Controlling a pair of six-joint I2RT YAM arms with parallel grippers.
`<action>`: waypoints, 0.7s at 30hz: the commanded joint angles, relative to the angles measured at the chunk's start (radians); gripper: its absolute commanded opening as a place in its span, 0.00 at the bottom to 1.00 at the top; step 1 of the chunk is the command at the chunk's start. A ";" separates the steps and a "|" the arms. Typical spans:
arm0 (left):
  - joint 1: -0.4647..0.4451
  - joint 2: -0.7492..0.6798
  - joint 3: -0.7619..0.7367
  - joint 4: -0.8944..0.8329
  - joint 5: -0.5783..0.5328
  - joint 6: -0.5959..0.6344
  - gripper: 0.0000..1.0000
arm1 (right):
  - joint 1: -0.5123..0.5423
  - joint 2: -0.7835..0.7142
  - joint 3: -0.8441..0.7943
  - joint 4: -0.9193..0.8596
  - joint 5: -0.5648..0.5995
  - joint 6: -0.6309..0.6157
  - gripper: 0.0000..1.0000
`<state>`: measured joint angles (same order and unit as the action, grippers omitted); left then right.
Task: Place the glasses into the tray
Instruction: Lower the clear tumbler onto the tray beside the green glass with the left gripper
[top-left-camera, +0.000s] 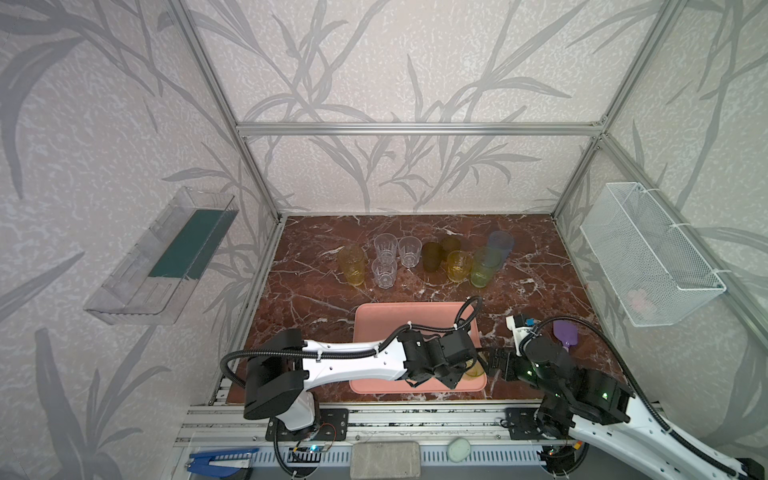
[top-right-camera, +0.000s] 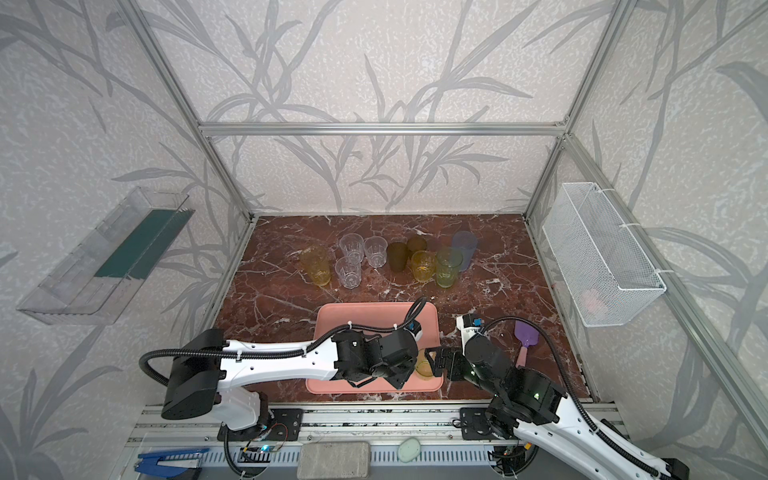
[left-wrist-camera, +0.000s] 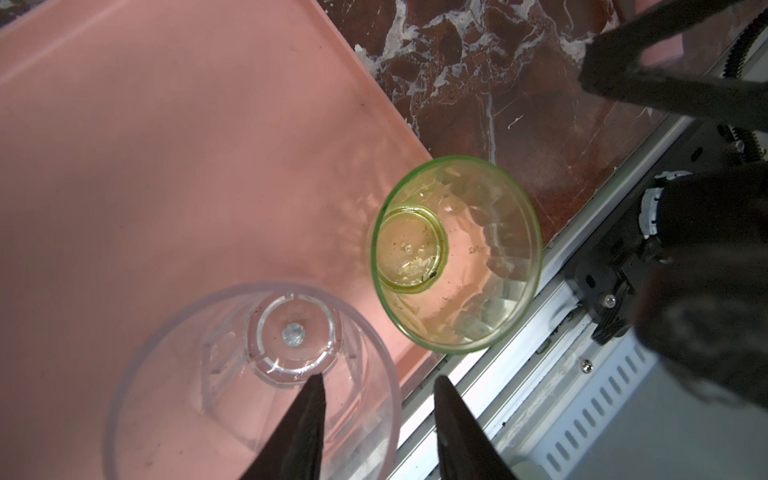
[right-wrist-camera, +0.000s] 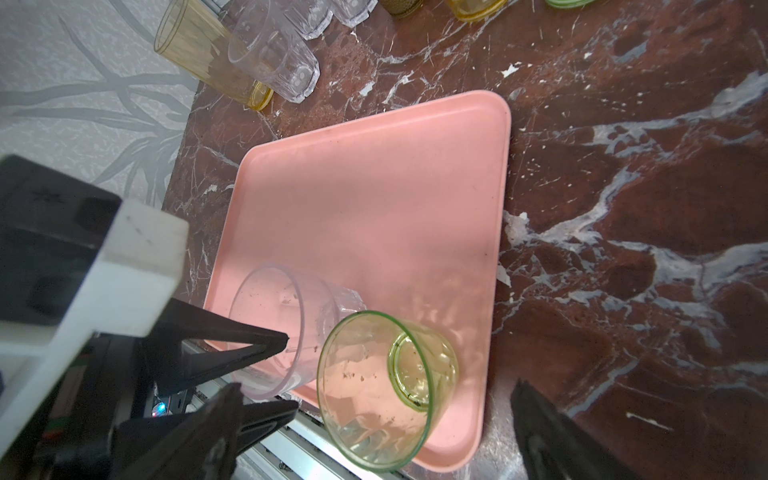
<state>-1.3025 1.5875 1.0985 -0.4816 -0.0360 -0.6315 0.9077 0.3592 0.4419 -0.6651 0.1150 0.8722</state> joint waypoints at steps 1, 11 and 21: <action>-0.004 -0.047 -0.024 0.006 -0.031 -0.018 0.47 | -0.003 0.006 -0.006 -0.005 0.012 0.007 0.99; 0.000 -0.114 -0.058 0.013 -0.075 -0.037 0.75 | -0.004 0.051 0.016 0.026 -0.001 -0.005 0.99; 0.064 -0.279 -0.161 0.082 -0.141 -0.066 0.99 | -0.009 0.179 0.098 0.087 -0.036 -0.040 0.99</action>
<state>-1.2694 1.3701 0.9627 -0.4316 -0.1299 -0.6758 0.9047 0.5076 0.4896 -0.6262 0.0956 0.8581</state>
